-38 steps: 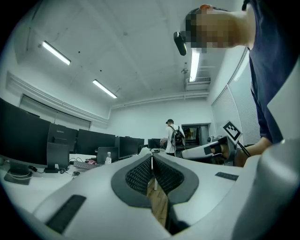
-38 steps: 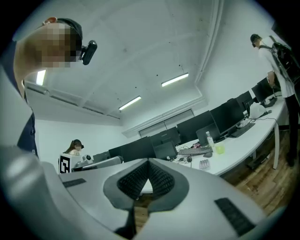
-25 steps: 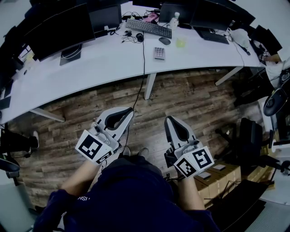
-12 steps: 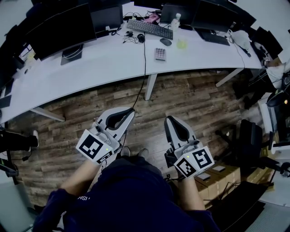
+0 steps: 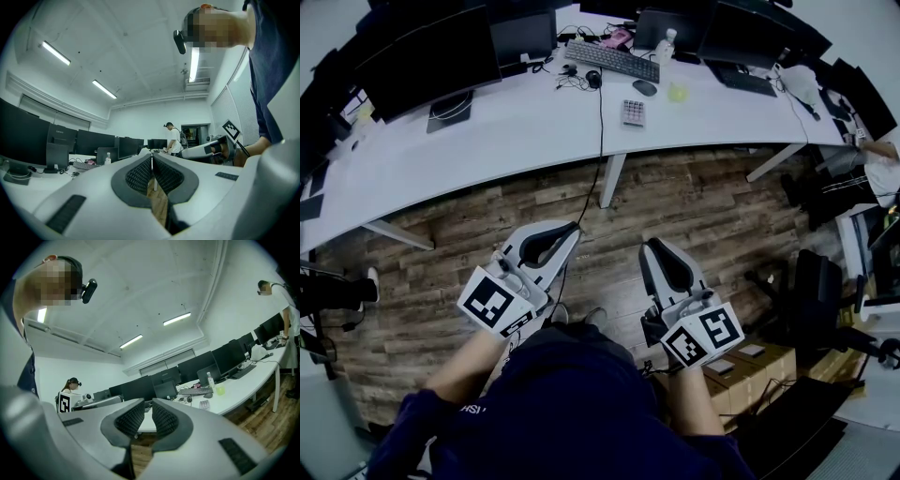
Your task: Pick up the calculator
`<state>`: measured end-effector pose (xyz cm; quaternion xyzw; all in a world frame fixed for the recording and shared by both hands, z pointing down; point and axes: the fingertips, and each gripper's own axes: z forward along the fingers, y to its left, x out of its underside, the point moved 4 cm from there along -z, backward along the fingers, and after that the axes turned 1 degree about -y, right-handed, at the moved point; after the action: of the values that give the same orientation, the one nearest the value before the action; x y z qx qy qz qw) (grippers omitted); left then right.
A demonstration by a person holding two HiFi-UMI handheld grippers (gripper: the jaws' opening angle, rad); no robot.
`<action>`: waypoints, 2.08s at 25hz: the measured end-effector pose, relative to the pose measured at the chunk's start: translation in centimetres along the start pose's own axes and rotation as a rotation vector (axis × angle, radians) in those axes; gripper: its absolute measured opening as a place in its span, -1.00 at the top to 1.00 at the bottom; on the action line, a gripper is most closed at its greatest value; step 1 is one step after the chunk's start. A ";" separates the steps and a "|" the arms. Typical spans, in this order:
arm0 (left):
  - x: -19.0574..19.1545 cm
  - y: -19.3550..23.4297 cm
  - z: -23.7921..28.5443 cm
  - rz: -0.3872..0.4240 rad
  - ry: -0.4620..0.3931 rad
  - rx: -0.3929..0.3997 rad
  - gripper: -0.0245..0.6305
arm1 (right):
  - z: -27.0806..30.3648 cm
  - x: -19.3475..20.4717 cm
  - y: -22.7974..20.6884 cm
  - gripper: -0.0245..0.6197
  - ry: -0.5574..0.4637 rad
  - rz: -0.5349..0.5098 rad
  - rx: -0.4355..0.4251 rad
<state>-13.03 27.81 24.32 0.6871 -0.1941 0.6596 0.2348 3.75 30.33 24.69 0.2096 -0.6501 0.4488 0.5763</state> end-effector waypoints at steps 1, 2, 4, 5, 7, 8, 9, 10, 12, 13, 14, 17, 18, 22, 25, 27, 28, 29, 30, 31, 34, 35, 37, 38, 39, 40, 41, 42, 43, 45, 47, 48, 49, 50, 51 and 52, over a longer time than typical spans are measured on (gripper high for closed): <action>0.0 0.0 0.0 -0.001 0.000 0.000 0.82 | 0.0 0.0 0.0 0.75 0.000 0.000 0.001; 0.0 0.1 0.0 -0.002 0.000 0.000 0.82 | 0.0 0.0 -0.1 0.74 0.000 0.001 0.002; 0.0 0.1 0.1 -0.003 0.000 -0.001 0.82 | 0.0 0.0 -0.2 0.72 0.000 0.002 0.004; 0.0 0.1 0.1 -0.004 0.000 -0.002 0.82 | 0.0 -0.1 -0.2 0.71 0.000 0.002 0.006; 0.0 0.2 0.1 -0.006 0.000 -0.002 0.82 | -0.1 -0.1 -0.3 0.69 -0.001 0.002 0.008; 0.0 0.1 0.2 -0.006 -0.001 -0.003 0.82 | -0.1 -0.2 -0.4 0.68 -0.001 0.002 0.009; 0.0 0.1 0.2 -0.007 -0.002 -0.003 0.82 | -0.1 -0.2 -0.4 0.66 -0.002 0.002 0.009; 0.0 0.1 0.2 -0.007 -0.002 -0.003 0.82 | -0.1 -0.2 -0.5 0.65 -0.002 0.002 0.010; 0.0 0.2 0.3 -0.007 -0.001 -0.003 0.82 | -0.1 -0.2 -0.5 0.63 -0.003 0.003 0.010; 0.0 0.2 0.3 -0.007 -0.001 -0.004 0.82 | 0.0 -0.2 -0.5 0.61 -0.004 0.004 0.010; 0.0 0.2 0.3 -0.007 -0.001 -0.004 0.82 | 0.0 -0.2 -0.5 0.60 -0.004 0.004 0.010; 0.1 0.3 0.3 -0.008 -0.002 -0.005 0.82 | 0.1 -0.2 -0.6 0.54 -0.002 0.006 0.007; 0.1 0.3 0.3 -0.008 -0.002 -0.006 0.82 | 0.1 -0.2 -0.6 0.52 -0.001 0.007 0.006; 0.0 0.3 0.3 -0.008 -0.001 -0.009 0.82 | 0.2 -0.2 -0.7 0.44 0.002 0.008 0.002; 0.1 0.3 0.3 -0.009 -0.001 -0.011 0.82 | 0.3 -0.2 -0.7 0.38 0.006 0.007 0.001; 0.1 0.3 0.3 -0.009 0.000 -0.013 0.82 | 0.3 -0.2 -0.8 0.35 0.005 0.009 0.000; 0.1 0.3 0.4 -0.009 0.000 -0.014 0.82 | 0.3 -0.1 -0.9 0.34 0.005 0.010 0.000; 0.2 0.3 0.4 -0.009 0.001 -0.014 0.82 | 0.3 -0.1 -0.9 0.32 0.005 0.011 0.000; 0.2 0.3 0.5 -0.010 0.002 -0.015 0.82 | 0.3 -0.1 -1.0 0.30 0.006 0.012 0.000; 0.2 0.3 0.5 -0.010 0.002 -0.015 0.82 | 0.3 -0.2 -1.1 0.29 0.006 0.013 0.000; 0.2 0.3 0.7 -0.011 0.001 -0.016 0.82 | 0.2 -0.2 -1.4 0.25 0.005 0.019 0.000; 0.2 0.2 0.8 -0.010 0.002 -0.017 0.82 | 0.2 -0.2 -1.4 0.24 0.004 0.021 0.000; 0.3 0.1 0.9 -0.010 0.004 -0.020 0.82 | 0.1 -0.2 -1.6 0.22 0.003 0.024 0.000; 0.3 0.0 0.9 -0.010 0.005 -0.021 0.82 | 0.0 -0.2 -1.8 0.21 0.001 0.024 0.000; 0.4 -0.2 1.1 -0.010 0.004 -0.022 0.82 | -0.2 -0.3 -1.9 0.19 -0.001 0.025 -0.001; 0.4 -0.4 1.2 -0.010 0.003 -0.023 0.82 | -0.4 -0.3 -2.1 0.18 -0.003 0.026 -0.002; 0.4 -0.5 1.4 -0.010 0.001 -0.025 0.82 | -0.5 -0.3 -2.3 0.16 -0.004 0.027 -0.004; 0.4 -0.7 1.7 -0.009 0.000 -0.026 0.82 | -0.6 -0.4 -2.5 0.15 -0.005 0.027 -0.006; 0.3 -0.8 1.9 -0.008 -0.002 -0.028 0.82 | -0.7 -0.5 -2.7 0.13 -0.005 0.028 -0.009; 0.3 -1.0 2.3 -0.006 -0.004 -0.030 0.82 | -0.9 -0.6 -3.1 0.13 -0.004 0.028 -0.015; 0.3 -1.4 2.6 -0.004 -0.007 -0.031 0.82 | -1.1 -0.7 -3.4 0.12 -0.006 0.027 -0.020; 0.4 -1.6 2.7 -0.003 -0.008 -0.033 0.82 | -1.2 -0.8 -3.5 0.12 -0.007 0.026 -0.022; 0.4 -1.8 2.8 -0.002 -0.009 -0.034 0.82 | -1.4 -0.8 -3.7 0.12 -0.008 0.026 -0.025; 0.4 -1.9 3.0 -0.001 -0.009 -0.035 0.82 | -1.5 -0.9 -3.8 0.12 -0.009 0.026 -0.027; 0.5 -2.1 3.1 0.000 -0.010 -0.037 0.82 | -1.6 -0.9 -4.0 0.12 -0.010 0.026 -0.029; 0.5 -2.2 3.3 0.001 -0.010 -0.038 0.82 | -1.7 -0.9 -4.1 0.12 -0.010 0.027 -0.030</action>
<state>-9.11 27.70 24.59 0.6858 -0.2081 0.6524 0.2466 8.17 29.38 25.15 0.1942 -0.6623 0.4458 0.5700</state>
